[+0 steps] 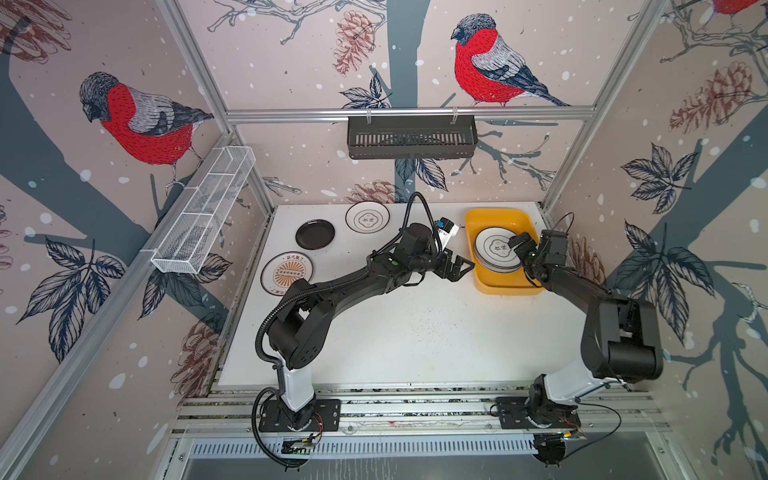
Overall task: Place the plates into the plastic bin on the countertop
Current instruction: 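Press the green-rim plate flat onto the stack and open the right gripper, then move the right gripper toward the white cloud-emblem plate while the left gripper reaches it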
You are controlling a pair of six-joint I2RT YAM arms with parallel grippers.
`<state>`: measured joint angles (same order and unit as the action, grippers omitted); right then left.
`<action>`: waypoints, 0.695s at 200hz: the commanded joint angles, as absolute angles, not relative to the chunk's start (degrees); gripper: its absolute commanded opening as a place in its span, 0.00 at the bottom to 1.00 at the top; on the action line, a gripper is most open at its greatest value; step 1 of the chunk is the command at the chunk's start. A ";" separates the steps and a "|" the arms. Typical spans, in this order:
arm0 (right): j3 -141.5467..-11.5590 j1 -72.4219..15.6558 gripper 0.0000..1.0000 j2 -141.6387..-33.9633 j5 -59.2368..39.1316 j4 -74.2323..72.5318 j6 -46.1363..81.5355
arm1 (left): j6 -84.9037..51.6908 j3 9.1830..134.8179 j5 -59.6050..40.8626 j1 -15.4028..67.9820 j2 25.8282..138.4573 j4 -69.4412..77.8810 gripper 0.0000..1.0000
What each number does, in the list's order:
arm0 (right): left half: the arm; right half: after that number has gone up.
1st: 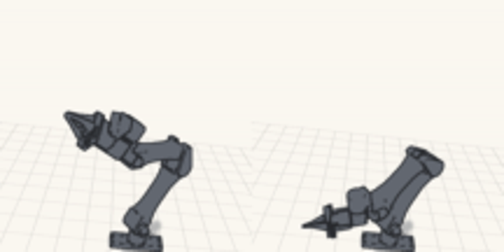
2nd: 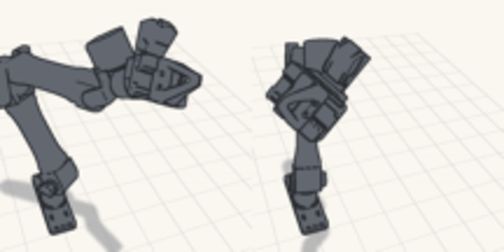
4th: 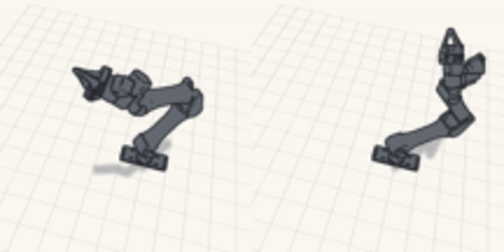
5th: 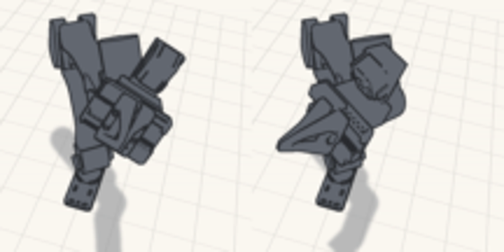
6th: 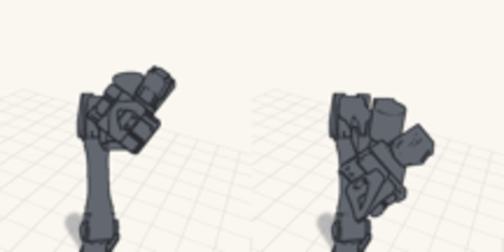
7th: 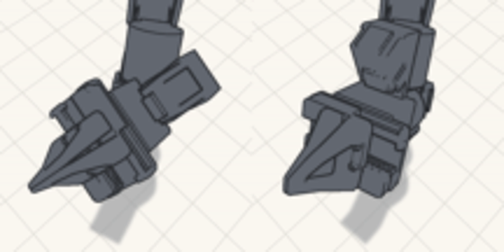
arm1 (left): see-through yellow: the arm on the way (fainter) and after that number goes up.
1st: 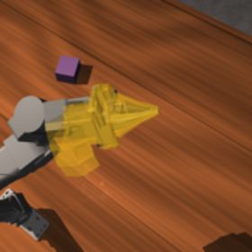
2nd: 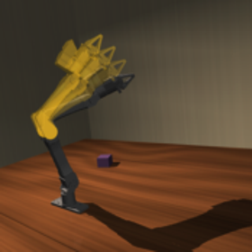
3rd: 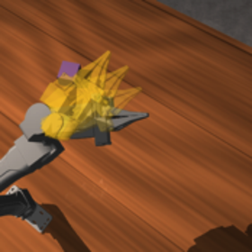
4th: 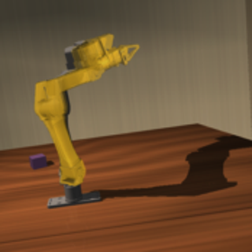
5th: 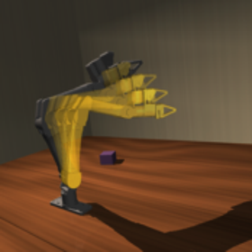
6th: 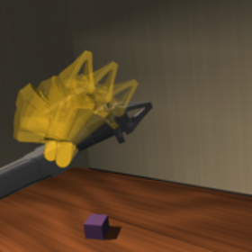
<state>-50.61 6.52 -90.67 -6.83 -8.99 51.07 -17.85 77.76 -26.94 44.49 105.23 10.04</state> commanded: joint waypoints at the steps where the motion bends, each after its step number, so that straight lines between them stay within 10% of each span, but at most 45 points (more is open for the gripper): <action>1: -51.49 6.39 1.00 -90.16 -4.69 -6.52 50.89 | -17.16 76.98 -26.55 44.47 103.91 11.21 0.96; 139: -48.74 2.11 0.99 -76.46 -2.82 -4.09 50.98 | -18.67 63.81 -16.63 44.12 90.51 16.88 0.96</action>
